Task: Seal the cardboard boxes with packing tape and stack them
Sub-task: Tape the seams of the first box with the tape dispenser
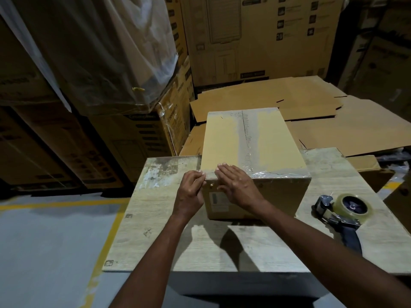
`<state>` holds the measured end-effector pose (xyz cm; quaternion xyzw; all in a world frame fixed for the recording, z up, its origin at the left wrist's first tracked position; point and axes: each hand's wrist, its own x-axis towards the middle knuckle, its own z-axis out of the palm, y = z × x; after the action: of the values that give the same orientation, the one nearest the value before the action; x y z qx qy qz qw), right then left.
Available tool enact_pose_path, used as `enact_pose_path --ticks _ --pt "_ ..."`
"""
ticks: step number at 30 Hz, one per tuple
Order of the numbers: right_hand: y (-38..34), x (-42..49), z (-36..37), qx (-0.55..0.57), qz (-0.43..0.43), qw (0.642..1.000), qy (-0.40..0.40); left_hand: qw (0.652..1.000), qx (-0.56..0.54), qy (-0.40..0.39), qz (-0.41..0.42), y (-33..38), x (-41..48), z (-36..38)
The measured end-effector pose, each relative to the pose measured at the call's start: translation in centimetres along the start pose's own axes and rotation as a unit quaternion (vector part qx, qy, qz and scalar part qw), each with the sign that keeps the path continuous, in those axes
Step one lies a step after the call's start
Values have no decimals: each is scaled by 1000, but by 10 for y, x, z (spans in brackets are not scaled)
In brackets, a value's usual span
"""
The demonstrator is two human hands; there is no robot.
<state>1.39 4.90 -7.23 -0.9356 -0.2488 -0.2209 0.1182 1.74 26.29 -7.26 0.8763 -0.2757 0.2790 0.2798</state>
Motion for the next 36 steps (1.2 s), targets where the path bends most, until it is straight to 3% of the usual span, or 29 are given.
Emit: enact_pose_path --ticks 9,13,17,20,25,30,36 --pt "2 -7 -6 -32 31 998 -33 998 -18 30 -48 6 5 5" --pt "9 -11 -12 -16 6 997 -73 998 -23 26 -47 1 2 5" --pt "19 -11 -27 34 -18 994 -99 991 -32 55 -115 18 1 8" --pt "26 -20 -43 58 26 996 -66 983 -49 80 -160 30 -1 12" --pt "40 -40 -67 -29 72 997 -1 984 -6 88 -158 43 -2 15" --pt "35 -42 -52 -37 98 993 -54 983 53 81 -154 54 -5 21" --pt "44 -47 -70 -12 94 987 -126 975 42 100 -196 69 -1 29"
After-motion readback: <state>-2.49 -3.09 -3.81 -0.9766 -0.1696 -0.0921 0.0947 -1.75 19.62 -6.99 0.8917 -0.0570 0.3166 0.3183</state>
